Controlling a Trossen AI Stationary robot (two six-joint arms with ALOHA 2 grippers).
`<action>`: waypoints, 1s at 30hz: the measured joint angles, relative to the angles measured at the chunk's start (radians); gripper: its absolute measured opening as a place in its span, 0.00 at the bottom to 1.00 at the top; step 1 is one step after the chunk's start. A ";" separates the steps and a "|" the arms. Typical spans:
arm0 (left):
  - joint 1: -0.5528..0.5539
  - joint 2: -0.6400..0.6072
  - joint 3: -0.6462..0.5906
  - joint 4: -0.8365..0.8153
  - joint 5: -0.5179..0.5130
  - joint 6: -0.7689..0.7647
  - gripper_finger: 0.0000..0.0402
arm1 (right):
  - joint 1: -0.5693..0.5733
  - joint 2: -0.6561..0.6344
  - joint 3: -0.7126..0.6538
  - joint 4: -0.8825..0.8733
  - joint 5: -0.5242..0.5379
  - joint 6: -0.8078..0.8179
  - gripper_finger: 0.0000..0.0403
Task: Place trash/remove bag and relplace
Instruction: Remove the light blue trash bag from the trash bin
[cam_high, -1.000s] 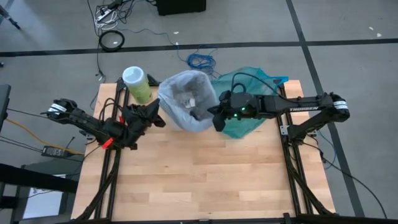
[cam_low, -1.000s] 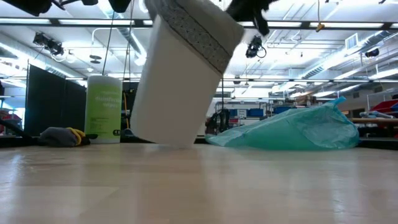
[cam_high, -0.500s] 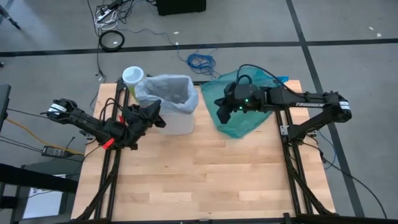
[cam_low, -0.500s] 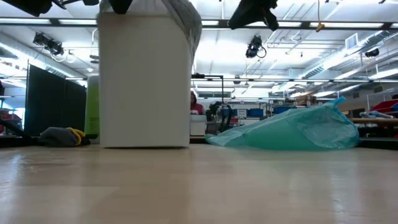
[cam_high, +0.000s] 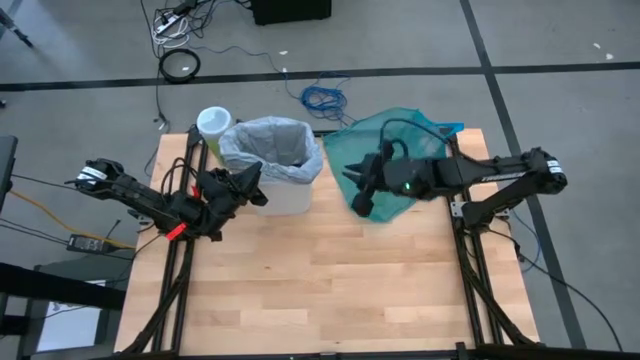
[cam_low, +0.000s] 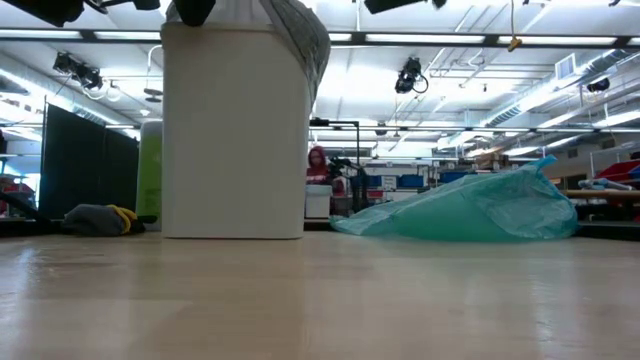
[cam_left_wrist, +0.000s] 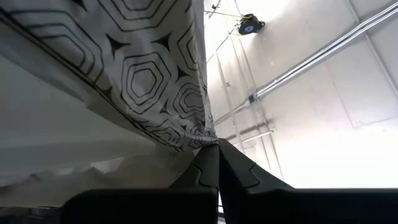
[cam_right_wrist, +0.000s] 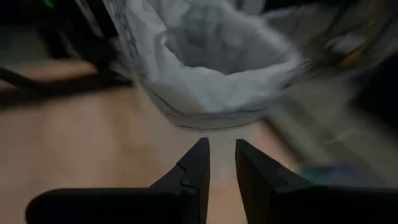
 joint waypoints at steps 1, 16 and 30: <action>0.000 0.000 0.000 -0.002 0.000 0.000 0.01 | 0.019 0.009 -0.006 0.009 0.060 -0.058 0.16; 0.000 0.000 0.000 -0.016 0.000 0.001 0.01 | 0.047 0.257 -0.036 0.258 0.096 -0.162 0.34; 0.000 0.000 0.000 -0.048 -0.001 0.002 0.01 | -0.015 0.268 -0.036 0.312 -0.001 0.013 0.65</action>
